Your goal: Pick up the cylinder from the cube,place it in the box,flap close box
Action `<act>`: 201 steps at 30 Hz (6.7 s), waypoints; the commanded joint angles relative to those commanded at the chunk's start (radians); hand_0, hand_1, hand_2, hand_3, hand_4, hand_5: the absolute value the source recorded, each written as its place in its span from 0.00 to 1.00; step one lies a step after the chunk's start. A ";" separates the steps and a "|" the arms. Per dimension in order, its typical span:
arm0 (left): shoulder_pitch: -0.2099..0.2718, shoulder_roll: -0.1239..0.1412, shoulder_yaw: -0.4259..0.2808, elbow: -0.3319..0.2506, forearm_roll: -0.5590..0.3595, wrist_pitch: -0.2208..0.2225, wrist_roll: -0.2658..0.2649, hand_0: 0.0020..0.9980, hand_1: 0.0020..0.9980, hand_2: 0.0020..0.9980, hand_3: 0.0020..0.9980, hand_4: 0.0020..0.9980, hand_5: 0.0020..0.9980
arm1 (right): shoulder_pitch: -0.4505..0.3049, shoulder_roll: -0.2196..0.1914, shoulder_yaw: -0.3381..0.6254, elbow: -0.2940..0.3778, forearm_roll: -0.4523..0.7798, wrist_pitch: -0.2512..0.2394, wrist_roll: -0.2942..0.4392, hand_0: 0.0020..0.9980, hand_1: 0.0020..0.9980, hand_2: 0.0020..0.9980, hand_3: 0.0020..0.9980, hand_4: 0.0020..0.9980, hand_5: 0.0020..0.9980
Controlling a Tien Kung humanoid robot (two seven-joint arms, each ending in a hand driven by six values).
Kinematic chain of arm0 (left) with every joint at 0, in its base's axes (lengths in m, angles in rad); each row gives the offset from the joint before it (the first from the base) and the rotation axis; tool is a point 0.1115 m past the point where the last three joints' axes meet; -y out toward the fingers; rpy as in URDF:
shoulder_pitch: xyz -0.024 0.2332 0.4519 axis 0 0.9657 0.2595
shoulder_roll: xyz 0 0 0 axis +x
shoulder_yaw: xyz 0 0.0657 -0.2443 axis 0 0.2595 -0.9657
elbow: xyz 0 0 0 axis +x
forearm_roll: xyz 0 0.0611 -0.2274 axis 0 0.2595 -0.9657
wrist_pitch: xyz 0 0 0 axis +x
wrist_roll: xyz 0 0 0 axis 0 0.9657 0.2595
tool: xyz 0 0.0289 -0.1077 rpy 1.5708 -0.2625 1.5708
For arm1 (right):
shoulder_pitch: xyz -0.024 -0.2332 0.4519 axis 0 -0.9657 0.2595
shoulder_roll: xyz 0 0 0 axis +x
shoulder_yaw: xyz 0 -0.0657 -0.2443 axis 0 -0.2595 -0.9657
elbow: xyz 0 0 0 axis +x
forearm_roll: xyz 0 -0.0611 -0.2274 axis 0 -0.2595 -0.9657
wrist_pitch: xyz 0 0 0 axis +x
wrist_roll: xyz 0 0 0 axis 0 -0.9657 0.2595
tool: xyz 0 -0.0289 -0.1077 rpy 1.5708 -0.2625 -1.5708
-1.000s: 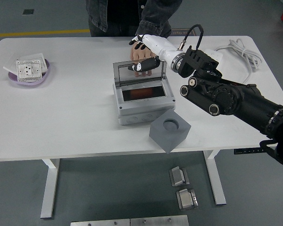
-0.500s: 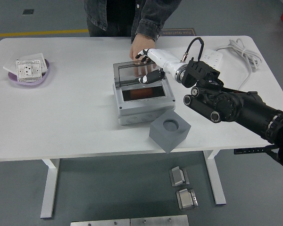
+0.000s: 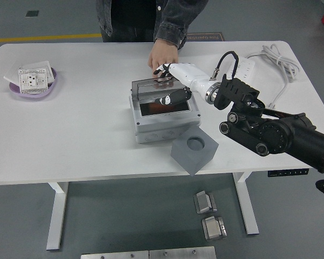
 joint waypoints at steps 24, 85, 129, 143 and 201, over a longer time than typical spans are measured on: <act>0.011 -0.006 -0.013 -0.001 0.006 -0.001 0.000 0.70 0.69 0.52 0.73 0.73 0.33 | -0.130 -0.084 0.117 0.215 -0.158 0.042 -0.063 0.83 0.72 0.75 0.84 0.92 0.38; 0.023 -0.018 -0.009 0.002 0.005 -0.001 0.001 0.70 0.69 0.51 0.72 0.73 0.32 | -0.388 -0.114 0.422 0.366 -0.256 0.030 -0.077 0.80 0.72 0.74 0.86 0.94 0.45; 0.091 0.020 -0.063 0.013 0.054 0.001 0.001 0.70 0.68 0.51 0.72 0.73 0.31 | -0.792 -0.135 0.891 0.439 0.757 -0.009 0.296 0.79 0.71 0.73 0.79 0.93 0.68; 0.104 0.027 -0.122 0.009 0.086 0.004 0.005 0.70 0.68 0.51 0.72 0.74 0.32 | -0.817 -0.132 0.953 0.443 0.791 -0.009 0.308 0.79 0.70 0.72 0.75 0.93 0.69; 0.074 0.012 -0.250 -0.027 0.197 0.022 0.015 0.70 0.68 0.51 0.72 0.75 0.32 | -0.811 -0.132 0.967 0.453 0.756 -0.017 0.296 0.76 0.67 0.71 0.69 0.87 0.68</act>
